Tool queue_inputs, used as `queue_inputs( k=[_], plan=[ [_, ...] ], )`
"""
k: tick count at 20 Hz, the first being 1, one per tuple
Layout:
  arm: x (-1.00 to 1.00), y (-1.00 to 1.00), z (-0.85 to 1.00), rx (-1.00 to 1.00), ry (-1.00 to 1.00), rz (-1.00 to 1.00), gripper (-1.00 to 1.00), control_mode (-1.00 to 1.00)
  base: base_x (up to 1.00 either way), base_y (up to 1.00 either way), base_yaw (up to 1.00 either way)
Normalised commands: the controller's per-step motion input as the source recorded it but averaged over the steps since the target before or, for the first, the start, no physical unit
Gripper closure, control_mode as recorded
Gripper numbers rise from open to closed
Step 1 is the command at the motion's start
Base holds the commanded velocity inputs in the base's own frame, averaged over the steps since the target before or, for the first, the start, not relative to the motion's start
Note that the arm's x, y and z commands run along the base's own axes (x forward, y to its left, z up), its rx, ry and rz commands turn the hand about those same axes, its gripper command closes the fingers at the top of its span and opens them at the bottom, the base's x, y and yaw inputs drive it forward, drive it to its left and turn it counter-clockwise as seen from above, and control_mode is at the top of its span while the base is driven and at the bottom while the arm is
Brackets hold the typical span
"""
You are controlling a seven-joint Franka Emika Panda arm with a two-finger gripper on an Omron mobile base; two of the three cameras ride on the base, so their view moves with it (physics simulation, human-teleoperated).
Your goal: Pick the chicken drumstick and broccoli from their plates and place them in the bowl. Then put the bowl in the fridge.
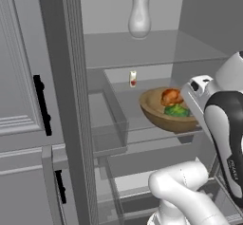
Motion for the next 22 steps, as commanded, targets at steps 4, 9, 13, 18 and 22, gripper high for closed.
queue_inputs(
  k=[4, 9, 13, 18, 22],
  plan=[
    [0.33, 0.00, -0.19, 0.00, -0.11, 0.05, 1.00, -1.00, 0.00, 0.00, 0.00],
    [0.32, 0.00, -0.40, 0.00, -0.11, 0.01, 1.00, -1.00, 0.00, 0.00, 0.00],
    [0.60, 0.08, -0.38, 0.00, 0.00, 0.00, 1.00, -1.00, 0.00, 0.00, 0.00],
    [0.85, 0.09, -0.29, 0.00, 0.04, 0.01, 1.00, -1.00, 0.00, 0.00, 0.00],
    [1.00, 0.04, -0.26, 0.00, 0.19, 0.03, 1.00, -1.00, 0.00, 0.00, 0.00]
  ],
)
